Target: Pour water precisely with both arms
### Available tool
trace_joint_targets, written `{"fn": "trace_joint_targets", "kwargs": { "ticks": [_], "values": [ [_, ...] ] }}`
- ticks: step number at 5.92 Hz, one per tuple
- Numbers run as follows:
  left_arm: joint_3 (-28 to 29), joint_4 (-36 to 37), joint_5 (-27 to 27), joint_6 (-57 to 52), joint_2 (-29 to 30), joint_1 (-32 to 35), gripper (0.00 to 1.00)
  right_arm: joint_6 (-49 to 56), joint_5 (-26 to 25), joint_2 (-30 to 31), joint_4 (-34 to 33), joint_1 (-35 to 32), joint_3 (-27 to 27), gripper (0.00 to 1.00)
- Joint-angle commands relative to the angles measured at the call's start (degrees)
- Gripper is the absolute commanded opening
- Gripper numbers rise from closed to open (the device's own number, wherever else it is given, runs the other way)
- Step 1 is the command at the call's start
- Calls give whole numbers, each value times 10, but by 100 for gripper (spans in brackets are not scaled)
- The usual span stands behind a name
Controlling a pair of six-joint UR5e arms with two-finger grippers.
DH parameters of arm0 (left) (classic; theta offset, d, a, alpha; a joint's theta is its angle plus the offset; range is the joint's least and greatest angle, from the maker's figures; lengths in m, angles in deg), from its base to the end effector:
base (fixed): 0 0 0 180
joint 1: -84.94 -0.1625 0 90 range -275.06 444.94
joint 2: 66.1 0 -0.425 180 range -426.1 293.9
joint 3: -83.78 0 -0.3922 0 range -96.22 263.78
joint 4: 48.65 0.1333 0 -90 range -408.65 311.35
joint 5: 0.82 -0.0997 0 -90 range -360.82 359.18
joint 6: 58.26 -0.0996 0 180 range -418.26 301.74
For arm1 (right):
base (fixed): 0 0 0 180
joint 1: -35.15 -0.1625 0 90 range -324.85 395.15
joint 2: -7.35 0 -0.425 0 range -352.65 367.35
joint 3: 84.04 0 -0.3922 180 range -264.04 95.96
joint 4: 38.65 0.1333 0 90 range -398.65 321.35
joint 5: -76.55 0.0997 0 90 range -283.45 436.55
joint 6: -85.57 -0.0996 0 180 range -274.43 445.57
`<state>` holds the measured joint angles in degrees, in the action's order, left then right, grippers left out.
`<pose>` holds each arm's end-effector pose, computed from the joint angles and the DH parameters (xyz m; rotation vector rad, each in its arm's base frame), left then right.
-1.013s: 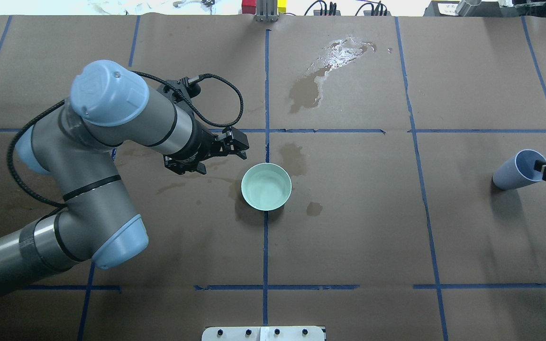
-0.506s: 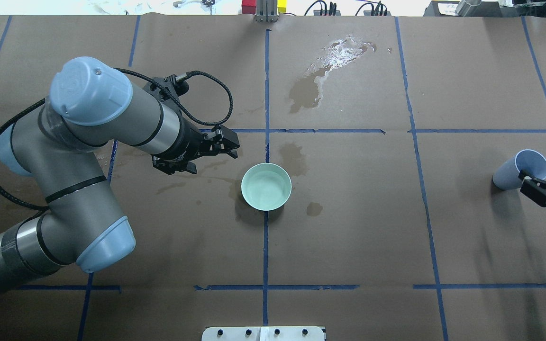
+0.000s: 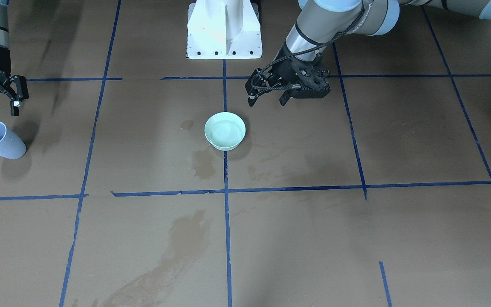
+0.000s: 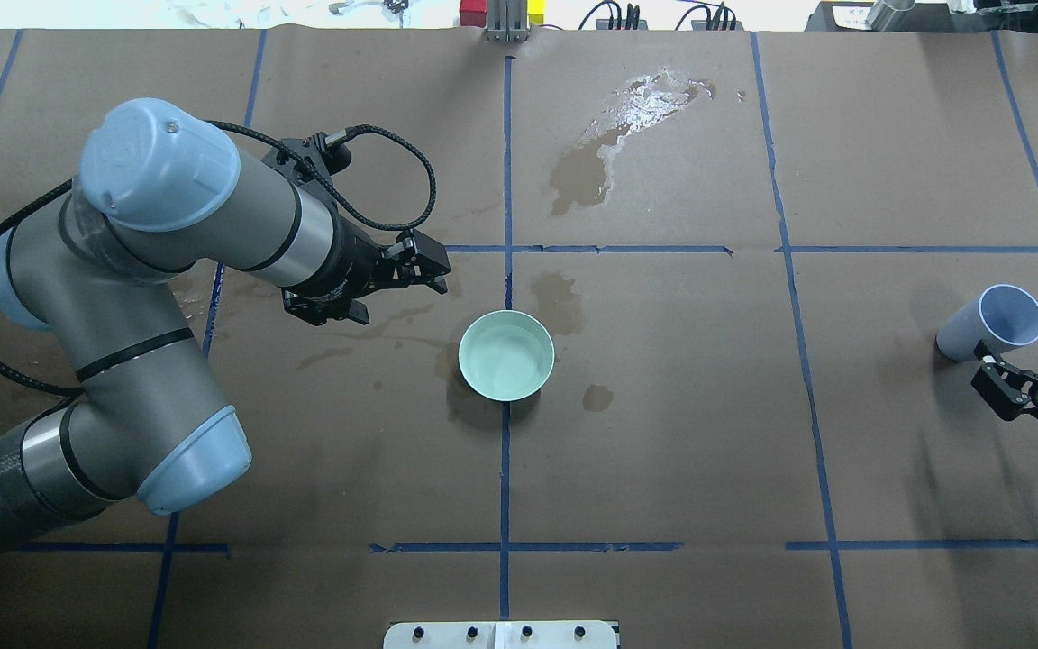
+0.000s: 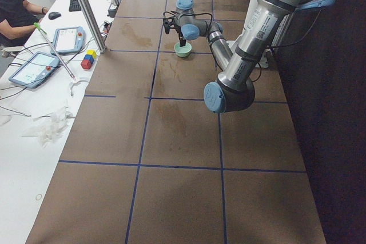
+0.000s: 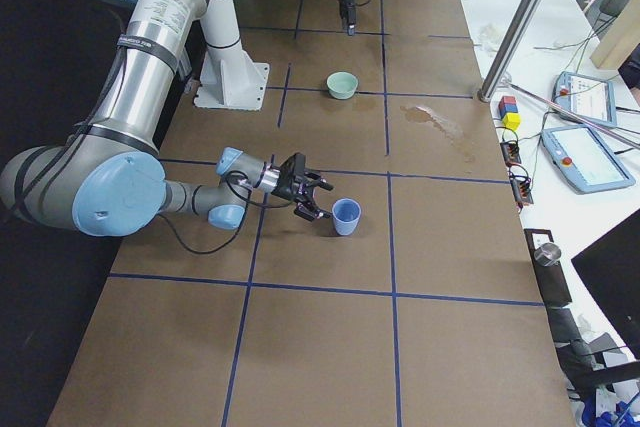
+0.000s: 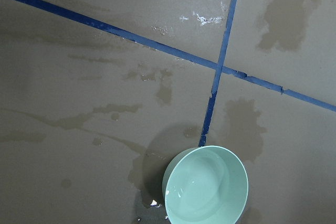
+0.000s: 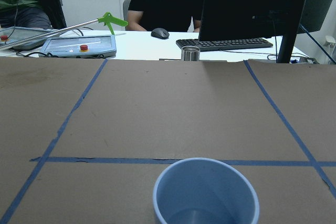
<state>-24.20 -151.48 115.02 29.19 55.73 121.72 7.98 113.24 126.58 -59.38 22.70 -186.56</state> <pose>0.4289 -0.4328 0.1766 -0.0199 1.1486 -0.2842 -0.2235 -0.2676 0.6032 1.0248 -0.6429 0.4265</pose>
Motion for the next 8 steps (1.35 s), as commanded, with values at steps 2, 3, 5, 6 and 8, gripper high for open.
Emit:
{"fn": "trace_joint_targets", "kwargs": {
  "ticks": [2, 3, 5, 6, 8],
  "values": [
    [0, 0, 0, 0, -1, 0, 100, -23, -28, -29, 2, 11, 55, 99],
    [0, 0, 0, 0, -1, 0, 100, -20, -30, -40, 50, 11, 90, 99],
    [-3, 4, 0, 0, -7, 0, 100, -3, -74, -81, 73, 11, 140, 98],
    [-3, 4, 0, 0, -8, 0, 100, 3, -73, -82, 98, 10, 156, 98],
    [-4, 4, 0, 0, -8, 1, 100, 61, -74, -113, 137, 10, 187, 98]
  ]
}}
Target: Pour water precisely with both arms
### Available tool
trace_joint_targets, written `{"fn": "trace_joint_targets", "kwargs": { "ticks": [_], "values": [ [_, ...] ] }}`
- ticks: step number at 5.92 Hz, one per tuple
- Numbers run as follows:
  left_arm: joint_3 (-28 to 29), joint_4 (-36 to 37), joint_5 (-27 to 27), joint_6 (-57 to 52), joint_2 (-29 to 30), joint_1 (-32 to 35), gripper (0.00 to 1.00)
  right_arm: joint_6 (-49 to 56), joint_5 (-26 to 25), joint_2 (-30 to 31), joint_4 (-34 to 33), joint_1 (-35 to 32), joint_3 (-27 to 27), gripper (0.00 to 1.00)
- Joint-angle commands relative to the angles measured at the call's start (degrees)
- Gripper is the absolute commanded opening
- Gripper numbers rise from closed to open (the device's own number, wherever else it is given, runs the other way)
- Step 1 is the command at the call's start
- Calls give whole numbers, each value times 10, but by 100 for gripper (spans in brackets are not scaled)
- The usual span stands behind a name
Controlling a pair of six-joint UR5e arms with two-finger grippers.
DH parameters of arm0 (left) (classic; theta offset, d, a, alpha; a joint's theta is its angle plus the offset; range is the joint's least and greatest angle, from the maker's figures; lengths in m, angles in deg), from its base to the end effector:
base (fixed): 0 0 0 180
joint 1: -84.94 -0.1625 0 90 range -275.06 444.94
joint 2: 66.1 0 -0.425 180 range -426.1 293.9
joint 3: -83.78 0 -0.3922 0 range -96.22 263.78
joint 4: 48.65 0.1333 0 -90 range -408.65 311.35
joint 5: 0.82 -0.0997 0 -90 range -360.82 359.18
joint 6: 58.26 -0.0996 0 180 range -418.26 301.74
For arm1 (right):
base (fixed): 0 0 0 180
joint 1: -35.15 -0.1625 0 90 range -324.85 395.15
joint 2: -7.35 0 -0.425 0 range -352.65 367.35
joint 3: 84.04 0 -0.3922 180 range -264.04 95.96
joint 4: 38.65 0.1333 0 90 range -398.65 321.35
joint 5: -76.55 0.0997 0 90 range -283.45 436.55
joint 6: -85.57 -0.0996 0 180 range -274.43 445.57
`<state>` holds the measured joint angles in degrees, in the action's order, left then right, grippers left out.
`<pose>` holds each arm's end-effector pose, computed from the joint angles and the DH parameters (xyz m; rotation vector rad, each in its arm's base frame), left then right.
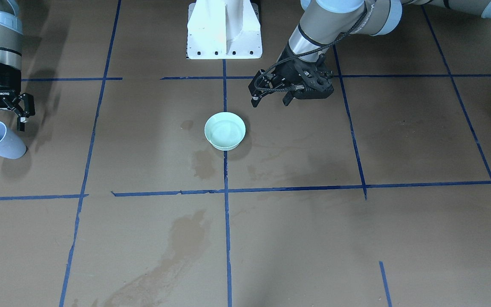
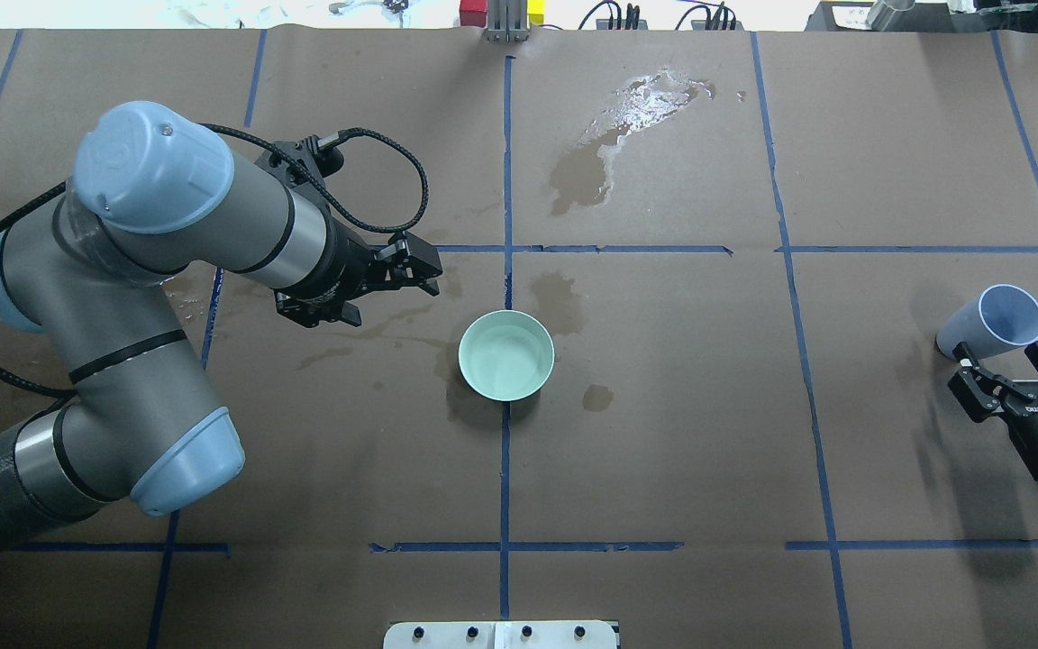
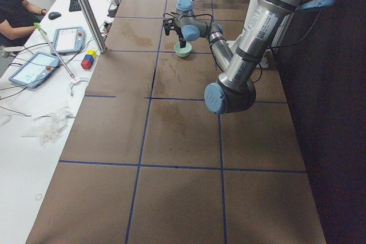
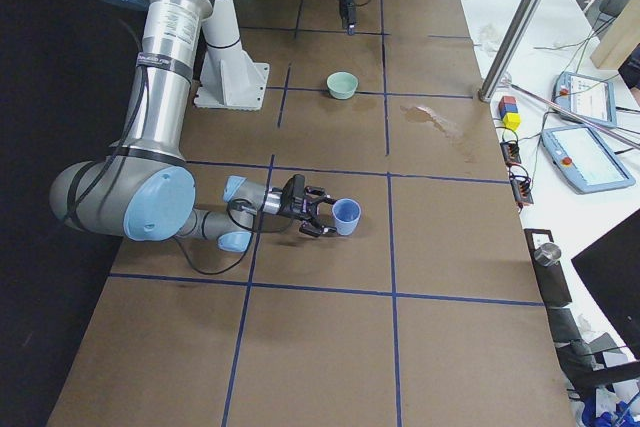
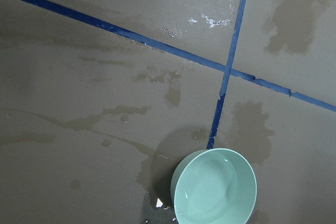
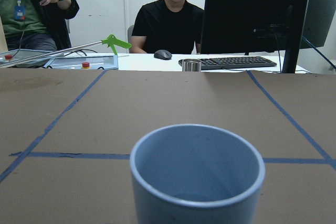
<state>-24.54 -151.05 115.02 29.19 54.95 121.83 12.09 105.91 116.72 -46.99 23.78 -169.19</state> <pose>0.4265 -0.4325 0.1835 -0.0250 1.1354 -0.2909 -0.2620 -0.2772 0.6666 1.1500 -0.6425 0.4523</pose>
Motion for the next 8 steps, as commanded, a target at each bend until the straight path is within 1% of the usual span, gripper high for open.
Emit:
{"fn": "trace_joint_targets", "kwargs": {
  "ticks": [1, 3, 5, 6, 7, 8],
  "values": [
    [-3, 0, 0, 0, 0, 0, 100, 20, 1, -15, 23, -1, 17, 98],
    [-3, 0, 0, 0, 0, 1, 100, 21, 2, -14, 44, -4, 40, 97],
    [-5, 0, -1, 0, 0, 1, 100, 20, 6, -15, 43, -22, 40, 97],
    [-5, 0, -1, 0, -1, 1, 100, 29, 10, -26, 42, -34, 43, 97],
    [-5, 0, -1, 0, -1, 1, 100, 52, 12, -53, 43, -47, 54, 97],
    [-8, 0, 0, 0, -2, 2, 100, 54, 23, -56, 43, -53, 56, 97]
  ]
}}
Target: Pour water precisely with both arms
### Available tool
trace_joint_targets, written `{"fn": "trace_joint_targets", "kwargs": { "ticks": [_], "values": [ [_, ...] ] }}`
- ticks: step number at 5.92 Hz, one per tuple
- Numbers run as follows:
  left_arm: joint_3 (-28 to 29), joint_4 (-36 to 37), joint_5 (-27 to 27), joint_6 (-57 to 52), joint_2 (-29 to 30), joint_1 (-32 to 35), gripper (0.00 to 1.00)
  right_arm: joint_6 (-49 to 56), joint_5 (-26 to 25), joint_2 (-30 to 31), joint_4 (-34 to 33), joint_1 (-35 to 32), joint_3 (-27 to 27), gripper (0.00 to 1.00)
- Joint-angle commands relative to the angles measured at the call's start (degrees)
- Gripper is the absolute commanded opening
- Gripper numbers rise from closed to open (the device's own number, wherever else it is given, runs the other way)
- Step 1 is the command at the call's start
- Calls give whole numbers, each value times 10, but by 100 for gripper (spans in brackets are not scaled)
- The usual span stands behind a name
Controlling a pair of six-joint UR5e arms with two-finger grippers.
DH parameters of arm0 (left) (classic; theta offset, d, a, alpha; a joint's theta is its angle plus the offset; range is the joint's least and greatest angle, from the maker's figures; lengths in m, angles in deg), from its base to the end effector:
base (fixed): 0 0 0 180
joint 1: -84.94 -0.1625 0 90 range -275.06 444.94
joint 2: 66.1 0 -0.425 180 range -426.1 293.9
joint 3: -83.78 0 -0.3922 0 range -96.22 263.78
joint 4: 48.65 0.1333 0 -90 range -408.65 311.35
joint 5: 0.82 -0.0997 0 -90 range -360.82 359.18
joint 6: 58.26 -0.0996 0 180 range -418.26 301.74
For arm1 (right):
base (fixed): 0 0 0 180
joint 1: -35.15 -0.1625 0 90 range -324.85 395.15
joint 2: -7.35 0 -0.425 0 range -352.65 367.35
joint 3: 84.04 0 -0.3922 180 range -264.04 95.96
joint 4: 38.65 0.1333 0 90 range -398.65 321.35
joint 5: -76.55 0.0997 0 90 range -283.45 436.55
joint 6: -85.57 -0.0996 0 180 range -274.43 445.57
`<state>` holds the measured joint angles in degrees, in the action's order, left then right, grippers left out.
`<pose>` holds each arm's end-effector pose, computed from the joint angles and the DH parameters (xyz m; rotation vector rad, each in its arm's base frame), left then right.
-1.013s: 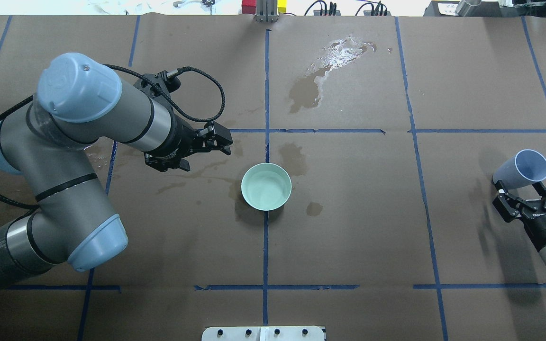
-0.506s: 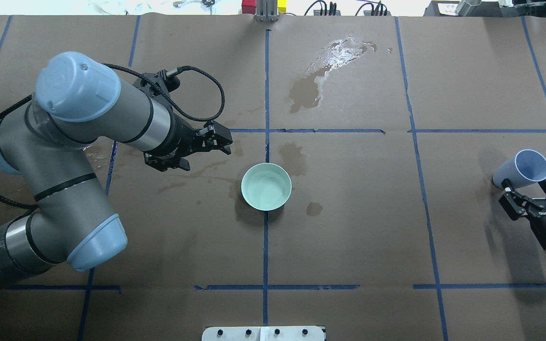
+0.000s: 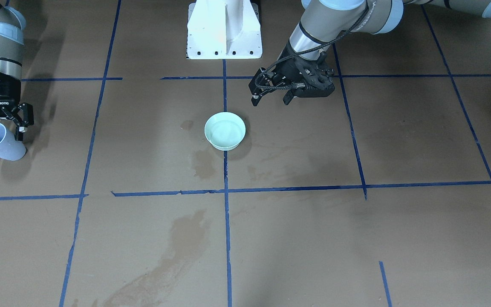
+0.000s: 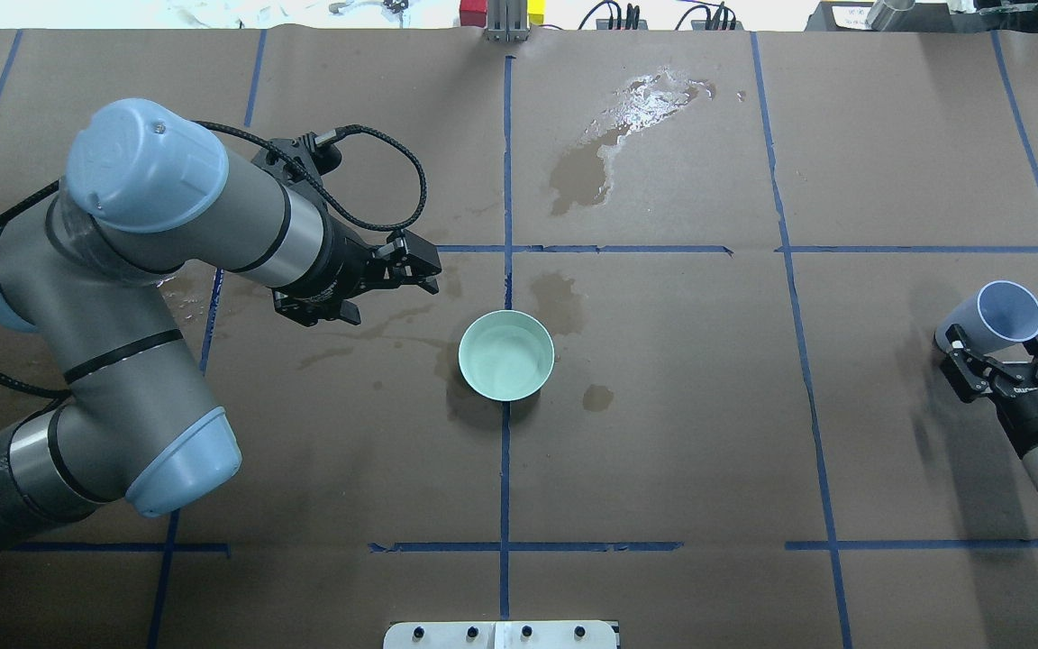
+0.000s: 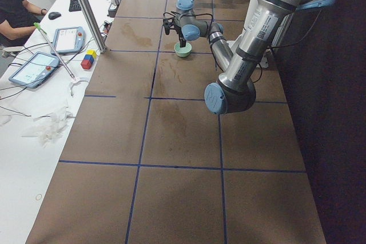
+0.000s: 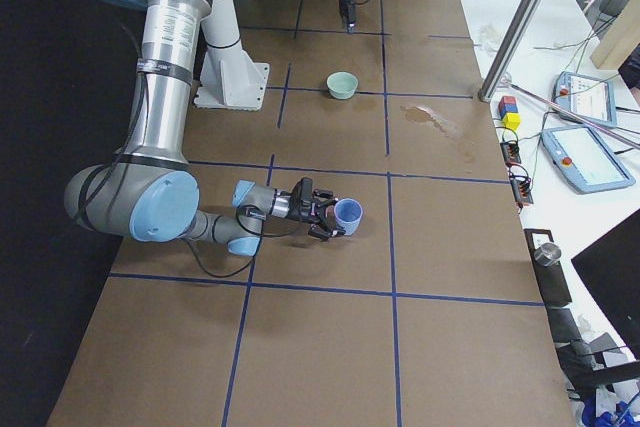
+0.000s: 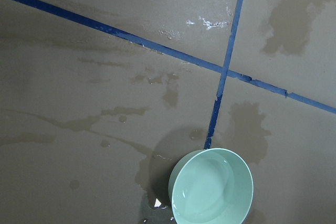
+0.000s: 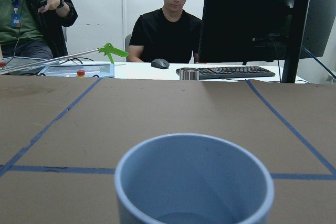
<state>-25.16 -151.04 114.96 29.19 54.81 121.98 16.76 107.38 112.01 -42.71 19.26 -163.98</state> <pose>0.4223 -0.4314 0.1809 -0.0192 1.1425 -0.2911 -0.2685 -0.3039 0.6749 1.1839 -0.6200 0.4715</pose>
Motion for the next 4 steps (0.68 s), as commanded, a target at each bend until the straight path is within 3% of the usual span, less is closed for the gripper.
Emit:
{"fn": "trace_joint_targets", "kwargs": {
  "ticks": [1, 4],
  "values": [
    [-8, 13, 0, 0, 0, 0, 100, 12, 9, -9, 0, -11, 4, 97],
    [-15, 17, 0, 0, -1, 0, 100, 30, 22, -28, 0, -31, 4, 94]
  ]
}}
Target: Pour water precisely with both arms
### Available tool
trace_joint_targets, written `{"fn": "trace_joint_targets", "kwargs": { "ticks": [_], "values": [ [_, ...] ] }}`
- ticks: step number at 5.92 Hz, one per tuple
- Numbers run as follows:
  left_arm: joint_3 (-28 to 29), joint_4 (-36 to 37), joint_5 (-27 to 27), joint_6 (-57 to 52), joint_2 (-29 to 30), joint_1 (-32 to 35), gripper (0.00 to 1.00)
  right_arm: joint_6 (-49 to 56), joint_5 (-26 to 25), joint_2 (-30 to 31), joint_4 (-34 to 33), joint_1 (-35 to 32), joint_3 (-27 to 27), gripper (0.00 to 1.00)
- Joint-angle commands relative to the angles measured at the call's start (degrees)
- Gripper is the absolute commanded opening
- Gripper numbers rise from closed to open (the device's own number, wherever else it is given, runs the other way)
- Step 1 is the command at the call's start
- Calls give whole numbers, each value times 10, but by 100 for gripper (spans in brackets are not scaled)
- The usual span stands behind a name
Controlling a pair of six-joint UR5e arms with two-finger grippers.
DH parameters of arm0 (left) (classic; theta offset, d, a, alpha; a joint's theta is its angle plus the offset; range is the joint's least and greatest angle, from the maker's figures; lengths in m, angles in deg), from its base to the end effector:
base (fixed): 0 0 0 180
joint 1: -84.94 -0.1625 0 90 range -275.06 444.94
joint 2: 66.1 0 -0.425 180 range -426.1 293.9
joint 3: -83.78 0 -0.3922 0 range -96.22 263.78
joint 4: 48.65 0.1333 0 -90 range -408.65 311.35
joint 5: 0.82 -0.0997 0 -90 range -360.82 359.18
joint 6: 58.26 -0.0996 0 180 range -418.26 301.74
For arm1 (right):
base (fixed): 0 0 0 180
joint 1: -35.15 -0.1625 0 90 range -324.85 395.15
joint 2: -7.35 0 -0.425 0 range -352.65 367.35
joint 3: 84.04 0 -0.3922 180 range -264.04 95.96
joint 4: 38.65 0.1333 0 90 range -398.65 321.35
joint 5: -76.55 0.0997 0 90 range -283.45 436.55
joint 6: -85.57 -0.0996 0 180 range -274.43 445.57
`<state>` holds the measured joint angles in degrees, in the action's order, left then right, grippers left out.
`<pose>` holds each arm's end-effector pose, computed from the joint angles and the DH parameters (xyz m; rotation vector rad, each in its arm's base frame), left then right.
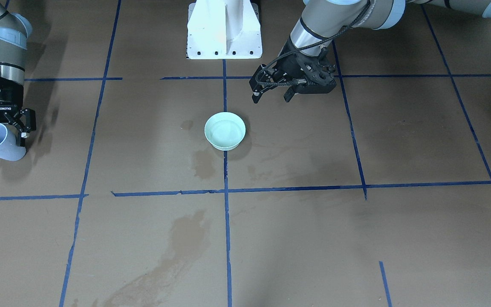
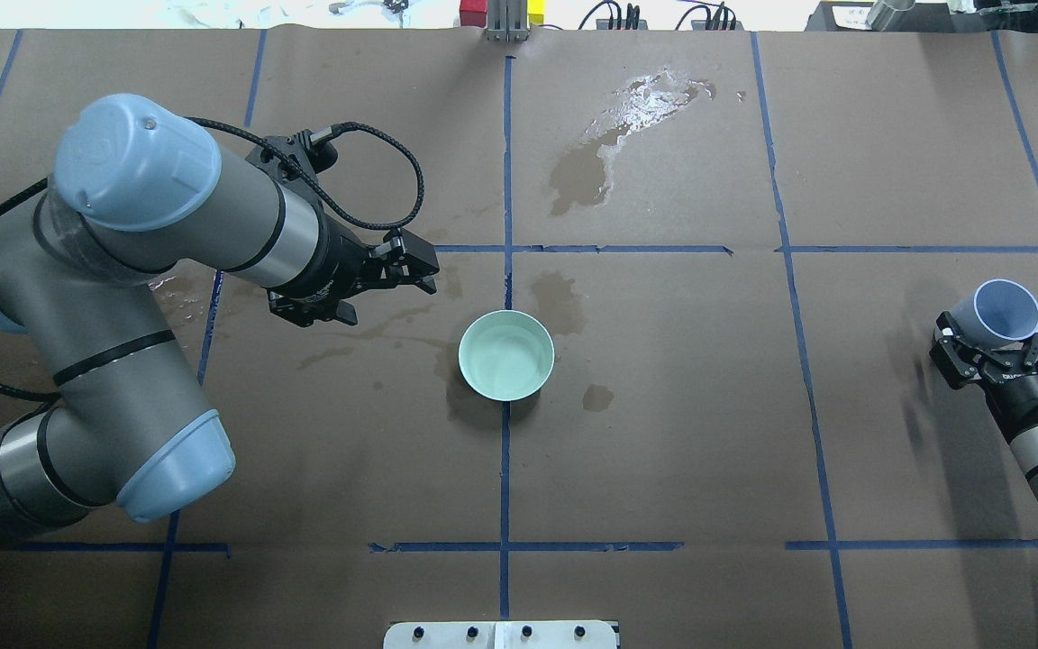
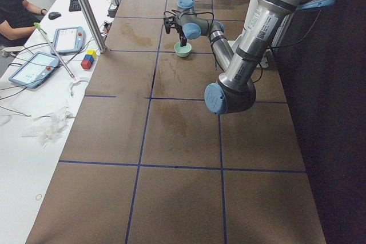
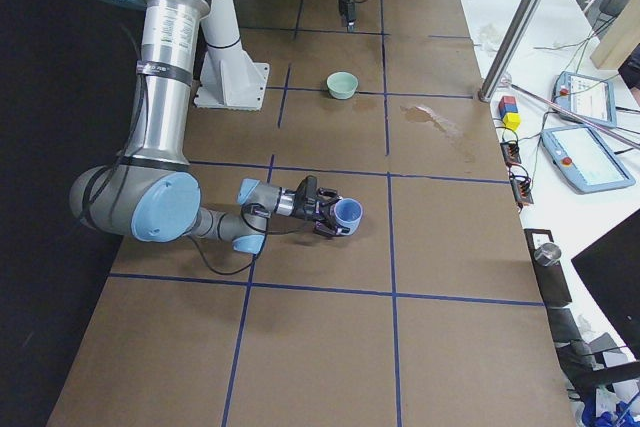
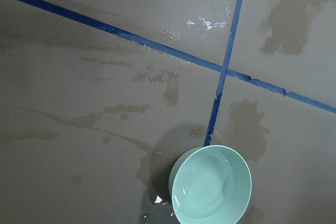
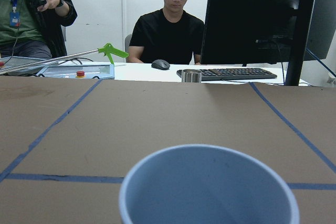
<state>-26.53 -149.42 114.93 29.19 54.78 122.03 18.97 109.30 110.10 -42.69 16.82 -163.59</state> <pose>0.4163 -0.4276 0.1758 -0.0203 1.1381 -0.2938 -0.2737 -0.3193 0.6675 1.1866 -0.6128 0.4705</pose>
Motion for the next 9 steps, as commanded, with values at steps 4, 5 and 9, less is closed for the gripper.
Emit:
{"fn": "trace_joint_targets", "kwargs": {
  "ticks": [4, 5, 9],
  "values": [
    [-2, 0, 0, 0, -12, -1, 100, 78, 14, -25, 23, -36, -9, 37],
    [-2, 0, 0, 0, -12, -1, 100, 164, 52, -66, 24, -68, -25, 37],
    [-2, 0, 0, 0, -13, 3, 100, 229, 86, -137, -55, -45, -106, 21]
  ]
}}
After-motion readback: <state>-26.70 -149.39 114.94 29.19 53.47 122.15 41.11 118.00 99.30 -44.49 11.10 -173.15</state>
